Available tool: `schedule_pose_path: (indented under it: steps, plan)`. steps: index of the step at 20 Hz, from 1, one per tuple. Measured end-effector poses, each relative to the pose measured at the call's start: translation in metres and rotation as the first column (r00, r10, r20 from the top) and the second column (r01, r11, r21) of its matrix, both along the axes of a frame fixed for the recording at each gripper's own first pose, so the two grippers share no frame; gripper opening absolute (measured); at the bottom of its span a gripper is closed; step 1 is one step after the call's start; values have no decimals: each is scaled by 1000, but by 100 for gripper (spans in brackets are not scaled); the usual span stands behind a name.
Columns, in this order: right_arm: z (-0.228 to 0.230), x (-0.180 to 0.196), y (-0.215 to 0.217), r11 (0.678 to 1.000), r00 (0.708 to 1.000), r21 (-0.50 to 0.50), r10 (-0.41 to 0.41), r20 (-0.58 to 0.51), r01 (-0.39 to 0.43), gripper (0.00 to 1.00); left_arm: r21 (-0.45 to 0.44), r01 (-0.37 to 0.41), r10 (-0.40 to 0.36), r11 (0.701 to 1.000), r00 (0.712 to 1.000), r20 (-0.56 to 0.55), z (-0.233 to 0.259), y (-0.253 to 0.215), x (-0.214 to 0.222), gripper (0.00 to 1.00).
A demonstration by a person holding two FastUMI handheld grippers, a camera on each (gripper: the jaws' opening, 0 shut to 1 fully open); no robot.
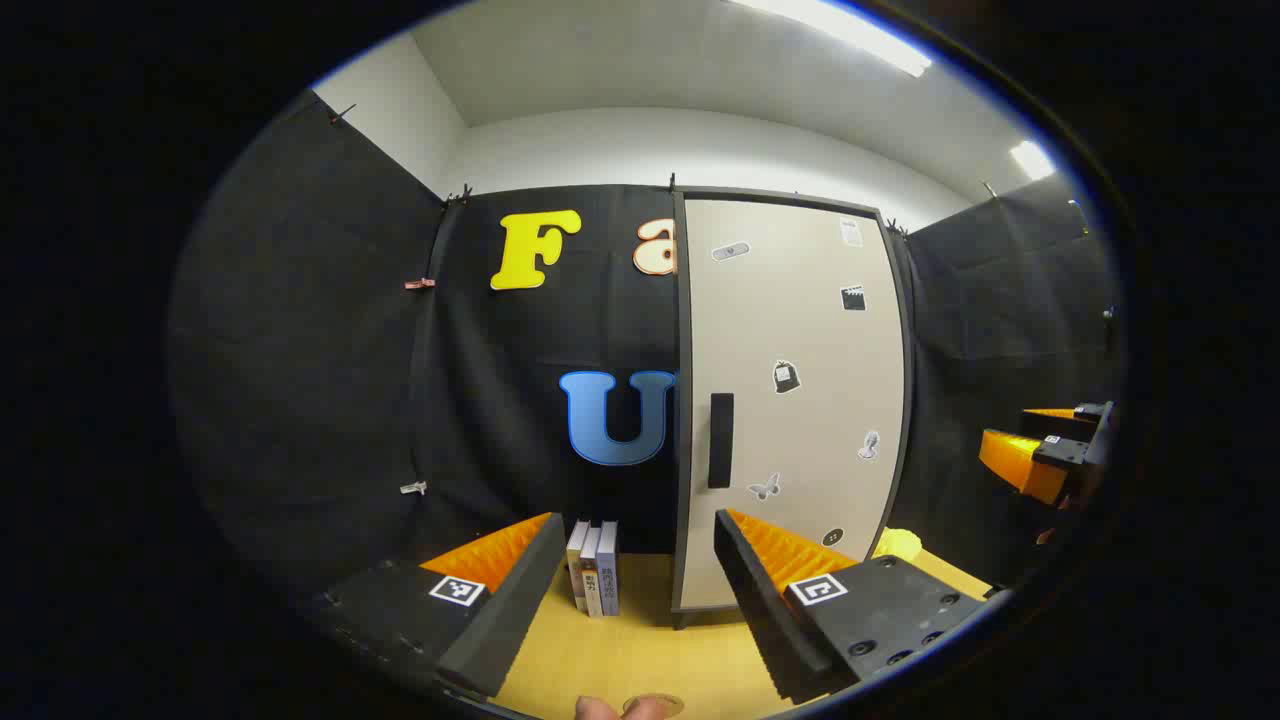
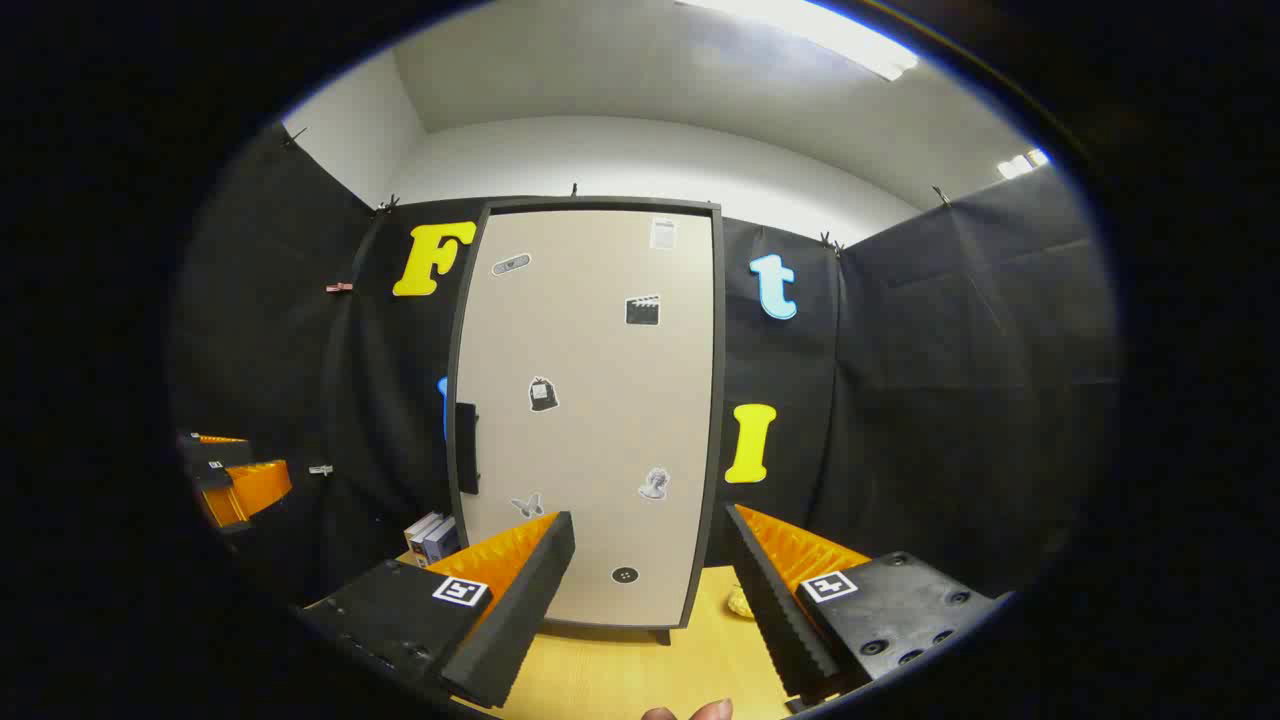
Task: Open the cabinet door with the right hand, grasp the bottle in the cabinet with the left hand and place it on the coaster, then close the cabinet door with the right hand.
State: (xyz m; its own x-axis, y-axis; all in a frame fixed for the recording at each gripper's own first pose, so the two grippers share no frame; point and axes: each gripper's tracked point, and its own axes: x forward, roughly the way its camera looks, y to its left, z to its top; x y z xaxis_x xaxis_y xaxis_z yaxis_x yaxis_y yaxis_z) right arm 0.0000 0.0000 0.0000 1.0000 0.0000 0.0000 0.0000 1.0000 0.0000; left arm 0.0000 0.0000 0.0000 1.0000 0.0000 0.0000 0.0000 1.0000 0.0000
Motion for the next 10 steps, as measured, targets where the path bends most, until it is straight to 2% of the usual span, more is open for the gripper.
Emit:
schedule_pose_path:
  steps: [6,10]
  plan:
    - [-7,-6,13,1000,1000,-8,2,-9,-2,97,15,6,-6,1000,1000,-9,-6,11,2,94]
    - [-9,-5,19,1000,1000,21,3,-21,-2,97,21,5,-5,1000,1000,-4,-4,19,2,94]
